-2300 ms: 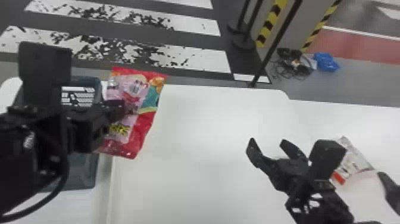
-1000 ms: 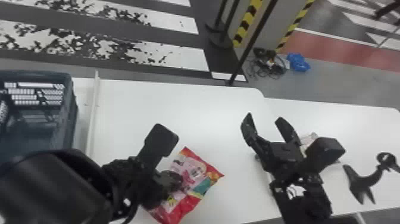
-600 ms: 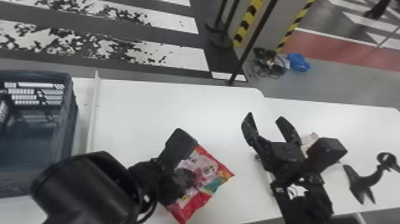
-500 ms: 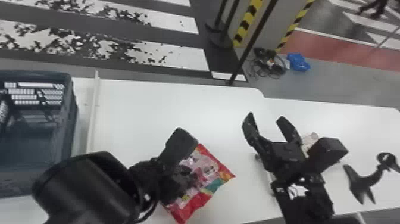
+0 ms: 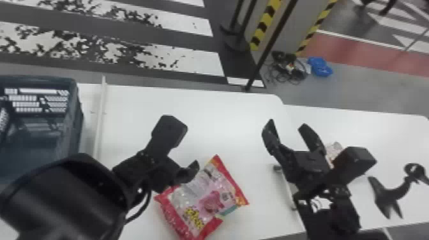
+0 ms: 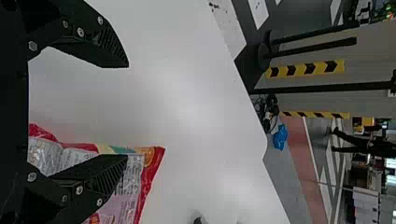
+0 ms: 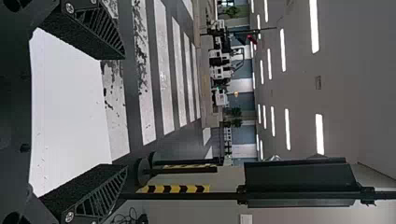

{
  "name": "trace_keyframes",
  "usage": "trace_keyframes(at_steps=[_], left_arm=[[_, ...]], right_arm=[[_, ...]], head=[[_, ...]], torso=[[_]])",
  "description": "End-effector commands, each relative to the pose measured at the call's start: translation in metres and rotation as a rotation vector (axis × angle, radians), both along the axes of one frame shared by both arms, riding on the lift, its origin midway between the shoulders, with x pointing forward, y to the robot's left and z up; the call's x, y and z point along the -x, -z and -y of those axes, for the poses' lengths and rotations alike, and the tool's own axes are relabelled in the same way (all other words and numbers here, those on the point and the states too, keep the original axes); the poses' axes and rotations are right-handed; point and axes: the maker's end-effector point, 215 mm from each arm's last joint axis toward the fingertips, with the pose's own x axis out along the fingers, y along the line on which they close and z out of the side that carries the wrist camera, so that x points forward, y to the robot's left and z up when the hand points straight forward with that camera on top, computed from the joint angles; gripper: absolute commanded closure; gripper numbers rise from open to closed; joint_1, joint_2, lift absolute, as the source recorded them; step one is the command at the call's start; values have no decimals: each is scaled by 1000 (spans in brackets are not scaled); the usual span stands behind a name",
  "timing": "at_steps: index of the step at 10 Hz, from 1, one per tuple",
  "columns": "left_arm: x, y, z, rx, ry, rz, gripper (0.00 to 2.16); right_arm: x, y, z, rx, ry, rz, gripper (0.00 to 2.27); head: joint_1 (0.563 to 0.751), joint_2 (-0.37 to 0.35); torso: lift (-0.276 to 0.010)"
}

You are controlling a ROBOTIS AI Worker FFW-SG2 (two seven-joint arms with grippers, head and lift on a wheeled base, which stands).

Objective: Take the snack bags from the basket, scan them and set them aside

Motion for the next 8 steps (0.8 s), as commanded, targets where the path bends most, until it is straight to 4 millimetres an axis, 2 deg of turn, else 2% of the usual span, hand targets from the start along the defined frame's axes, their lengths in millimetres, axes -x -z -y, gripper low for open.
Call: trace_keyframes(at_steps=[1,3,4,6,7,8], left_arm=[[-23,-12,-42,28,-95,60,70],[-52,-53,-98,98,-232,251,70],[-58,-69,-128,94,-303,295,70],[-59,-122,-165,171,-389,435,70],[-58,-141,-185,192,-435,509,70],[-50,-140,-208,205,-483,527,70]], right_arm=[[0,0,-1,-5,-3,1,97],[0,5,-2,-4,-9,-9,97],[1,15,-2,-11,-12,-29,97],[2,22,-8,-18,-28,-42,97],[3,24,-12,-21,-33,-45,97],[3,27,-16,-25,-38,-53,97]], head=[[695,-350],[695,-350],[695,-350],[695,-350],[695,-339],[695,-309]], torso=[[-75],[-75],[-75],[-75],[-75],[-75]])
